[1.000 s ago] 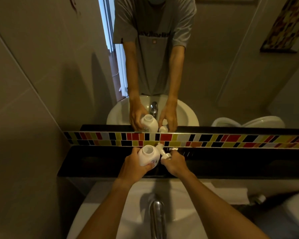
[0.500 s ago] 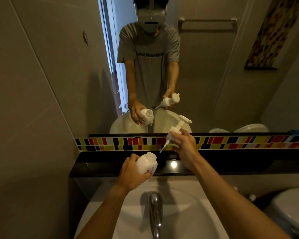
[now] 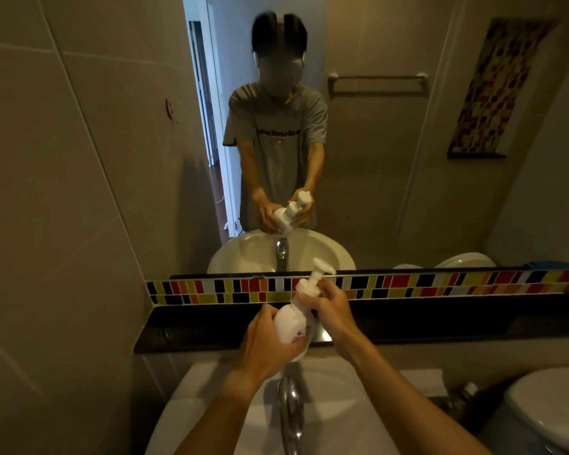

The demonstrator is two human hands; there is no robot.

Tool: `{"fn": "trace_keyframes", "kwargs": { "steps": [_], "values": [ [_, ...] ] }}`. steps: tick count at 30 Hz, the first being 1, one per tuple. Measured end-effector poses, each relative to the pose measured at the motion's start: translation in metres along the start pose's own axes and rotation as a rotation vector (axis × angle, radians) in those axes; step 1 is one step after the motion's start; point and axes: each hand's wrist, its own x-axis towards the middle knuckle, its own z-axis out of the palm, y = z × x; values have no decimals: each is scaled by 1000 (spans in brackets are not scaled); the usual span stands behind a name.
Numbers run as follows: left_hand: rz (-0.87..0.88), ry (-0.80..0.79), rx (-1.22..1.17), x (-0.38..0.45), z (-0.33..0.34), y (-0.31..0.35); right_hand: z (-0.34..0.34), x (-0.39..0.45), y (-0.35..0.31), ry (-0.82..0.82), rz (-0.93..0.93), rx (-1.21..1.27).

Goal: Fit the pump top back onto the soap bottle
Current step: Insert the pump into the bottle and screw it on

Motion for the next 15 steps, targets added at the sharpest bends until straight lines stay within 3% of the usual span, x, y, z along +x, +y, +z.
{"fn": "trace_keyframes", "kwargs": {
  "steps": [6, 11, 15],
  "values": [
    [-27, 140, -21, -4, 5, 13, 5, -9, 4, -26, 86, -26],
    [33, 296, 0, -8, 19, 18, 11, -5, 6, -62, 252, 140],
    [109, 236, -22, -8, 17, 18, 3, -5, -1, -75, 268, 208]
  ]
}}
